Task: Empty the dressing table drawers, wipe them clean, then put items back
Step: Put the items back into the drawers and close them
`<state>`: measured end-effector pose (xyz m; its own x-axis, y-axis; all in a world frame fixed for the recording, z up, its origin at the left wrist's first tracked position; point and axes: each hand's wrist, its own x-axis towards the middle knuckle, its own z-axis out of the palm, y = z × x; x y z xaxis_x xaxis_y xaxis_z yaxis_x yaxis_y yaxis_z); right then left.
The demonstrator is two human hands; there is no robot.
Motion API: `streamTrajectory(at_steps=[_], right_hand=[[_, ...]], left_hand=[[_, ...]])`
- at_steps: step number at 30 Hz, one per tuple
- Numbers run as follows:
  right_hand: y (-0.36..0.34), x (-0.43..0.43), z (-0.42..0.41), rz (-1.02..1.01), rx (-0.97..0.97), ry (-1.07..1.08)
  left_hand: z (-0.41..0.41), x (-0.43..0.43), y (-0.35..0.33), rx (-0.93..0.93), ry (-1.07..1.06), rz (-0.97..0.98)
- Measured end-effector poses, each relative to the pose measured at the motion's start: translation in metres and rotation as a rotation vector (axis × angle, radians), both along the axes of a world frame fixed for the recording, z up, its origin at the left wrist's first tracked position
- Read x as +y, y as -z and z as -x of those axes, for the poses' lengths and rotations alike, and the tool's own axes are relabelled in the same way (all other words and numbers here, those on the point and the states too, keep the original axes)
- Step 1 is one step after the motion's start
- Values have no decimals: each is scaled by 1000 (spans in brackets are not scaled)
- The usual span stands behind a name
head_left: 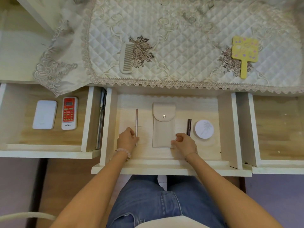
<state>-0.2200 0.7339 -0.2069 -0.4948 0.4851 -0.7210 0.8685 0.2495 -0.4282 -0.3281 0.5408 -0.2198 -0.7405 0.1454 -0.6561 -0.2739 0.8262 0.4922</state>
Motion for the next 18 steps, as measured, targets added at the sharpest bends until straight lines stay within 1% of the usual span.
streamTrajectory(at_steps=[3,5,11,13,15,16,18], right_hand=[[-8,7,1,-29,61,-40],[-17,13,3,-77,134,-74],[-45,38,8,-292,375,-340],[-57,45,11,-386,441,-399],[-68,51,13,-484,516,-413],[-73,54,15,-523,552,-400],[-81,61,16,-574,602,-378]], left_hand=[[2,1,-7,81,96,47],[5,2,-14,186,167,49],[19,7,-38,689,442,-47],[25,11,-52,825,507,-43],[30,16,-69,944,544,-12],[33,19,-77,984,557,3],[39,23,-90,996,579,27]])
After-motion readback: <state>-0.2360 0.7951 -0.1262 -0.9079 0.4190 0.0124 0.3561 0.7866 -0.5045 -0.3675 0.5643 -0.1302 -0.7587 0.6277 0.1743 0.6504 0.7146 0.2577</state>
